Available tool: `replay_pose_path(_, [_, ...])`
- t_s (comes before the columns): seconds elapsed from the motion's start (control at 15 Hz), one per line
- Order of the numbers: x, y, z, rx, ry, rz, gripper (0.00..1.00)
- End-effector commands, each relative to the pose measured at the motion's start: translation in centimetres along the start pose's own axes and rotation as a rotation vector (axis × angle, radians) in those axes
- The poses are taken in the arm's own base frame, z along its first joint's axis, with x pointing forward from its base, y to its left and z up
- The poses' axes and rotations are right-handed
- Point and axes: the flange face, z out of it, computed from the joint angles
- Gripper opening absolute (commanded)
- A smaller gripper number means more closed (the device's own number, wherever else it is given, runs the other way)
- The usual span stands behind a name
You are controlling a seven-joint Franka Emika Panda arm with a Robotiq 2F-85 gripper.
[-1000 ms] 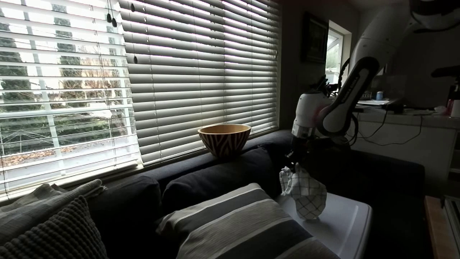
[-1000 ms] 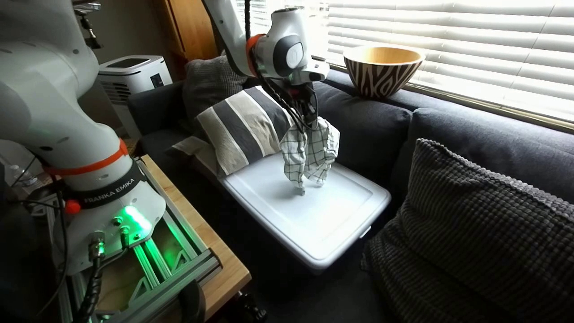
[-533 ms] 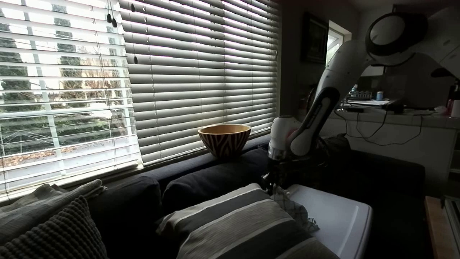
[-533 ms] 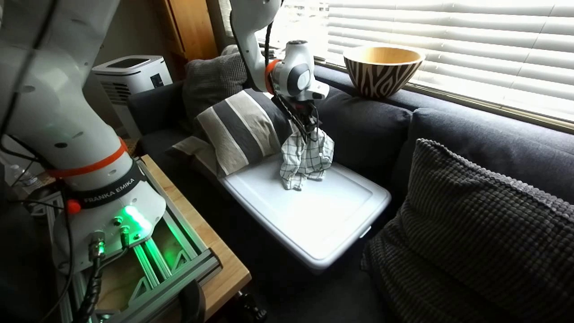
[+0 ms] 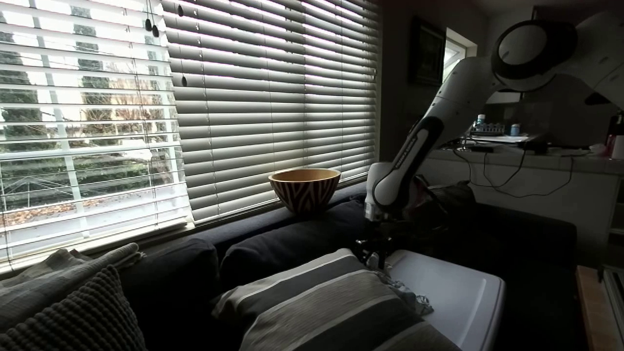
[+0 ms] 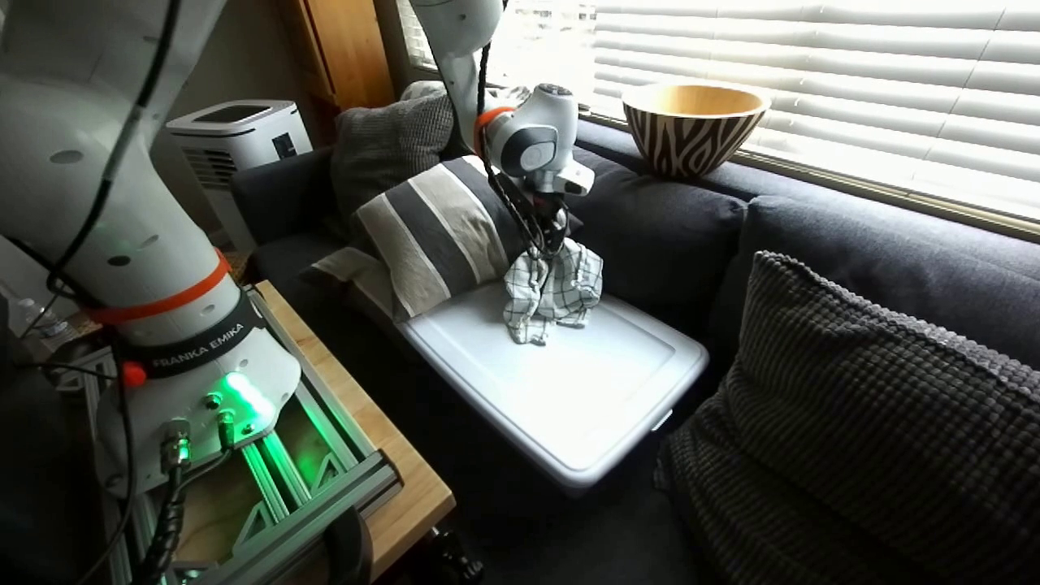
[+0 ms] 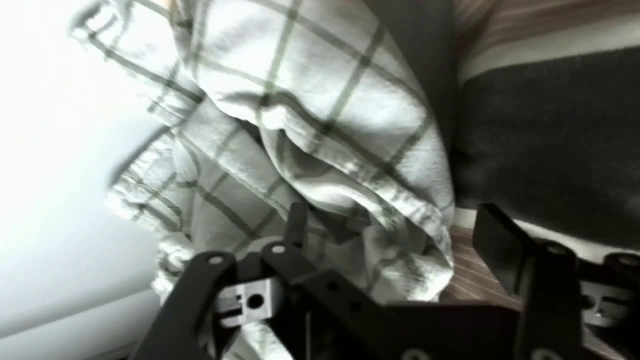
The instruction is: Use the towel to wipe the white lid.
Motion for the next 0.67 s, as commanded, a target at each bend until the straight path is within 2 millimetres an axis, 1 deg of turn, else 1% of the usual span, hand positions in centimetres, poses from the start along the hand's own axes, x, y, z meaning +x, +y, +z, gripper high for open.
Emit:
replay_pose_path(0.0, [-4.6,4.4,-4.9,-0.034,-0.007,0.044,1.00])
replay_pose_path(0.13, [-6.5,6.7,-7.3,-0.071,0.019,0.023,1.00])
replay_pose_path(0.33, [-10.0,9.9,-10.8,-0.136,0.059,-0.041,1.00])
replay_pose_path(0.47, [-12.8,11.8,-12.7,-0.174,0.083,-0.080,1.00])
replay_pose_path(0.6, [-15.6,13.5,-14.1,-0.213,0.116,-0.158,1.00])
